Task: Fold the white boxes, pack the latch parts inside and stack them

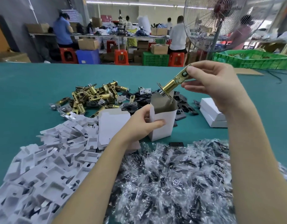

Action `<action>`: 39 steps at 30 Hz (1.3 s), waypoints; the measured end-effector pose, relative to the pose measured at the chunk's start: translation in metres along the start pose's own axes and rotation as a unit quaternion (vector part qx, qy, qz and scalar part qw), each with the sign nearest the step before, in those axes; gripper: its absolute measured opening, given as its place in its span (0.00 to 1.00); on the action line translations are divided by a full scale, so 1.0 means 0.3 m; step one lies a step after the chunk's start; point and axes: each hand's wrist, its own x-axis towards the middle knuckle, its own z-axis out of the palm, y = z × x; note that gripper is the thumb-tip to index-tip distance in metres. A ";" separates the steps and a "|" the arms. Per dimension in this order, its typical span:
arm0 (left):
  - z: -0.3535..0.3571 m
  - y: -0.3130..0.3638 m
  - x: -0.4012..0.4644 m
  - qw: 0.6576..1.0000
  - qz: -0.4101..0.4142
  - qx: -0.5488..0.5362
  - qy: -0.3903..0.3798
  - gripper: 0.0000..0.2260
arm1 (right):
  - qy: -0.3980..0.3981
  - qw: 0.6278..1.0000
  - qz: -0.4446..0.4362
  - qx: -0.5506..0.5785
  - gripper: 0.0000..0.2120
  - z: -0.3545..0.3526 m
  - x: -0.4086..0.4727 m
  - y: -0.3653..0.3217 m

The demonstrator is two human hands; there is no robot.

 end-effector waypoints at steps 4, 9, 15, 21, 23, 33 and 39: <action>-0.002 0.004 -0.003 1.000 0.005 -0.005 0.002 0.23 | -0.013 1.000 -0.009 -0.014 0.02 -0.028 -0.008 -0.010; 0.004 0.003 -0.005 1.000 0.010 -0.011 0.009 0.21 | -0.023 1.000 0.007 -0.006 0.02 -0.032 -0.010 0.001; 0.005 -0.006 0.002 1.000 0.012 -0.020 0.014 0.13 | -0.034 0.995 -0.045 -0.080 0.04 0.002 -0.021 -0.025; 0.008 -0.008 0.000 0.999 0.009 -0.021 0.023 0.15 | -0.034 0.997 -0.032 -0.062 0.15 0.018 -0.036 -0.059; 0.008 -0.007 0.001 0.999 0.011 -0.027 0.018 0.13 | -0.022 0.994 -0.051 -0.090 0.18 0.011 -0.039 -0.067; 0.009 -0.001 -0.001 0.999 0.020 -0.032 0.016 0.13 | 0.024 0.983 -0.022 -0.181 0.22 0.093 -0.026 0.022; 0.009 0.004 -0.003 0.999 0.017 -0.026 0.023 0.15 | 0.016 0.935 -0.048 -0.350 0.22 0.187 -0.026 0.100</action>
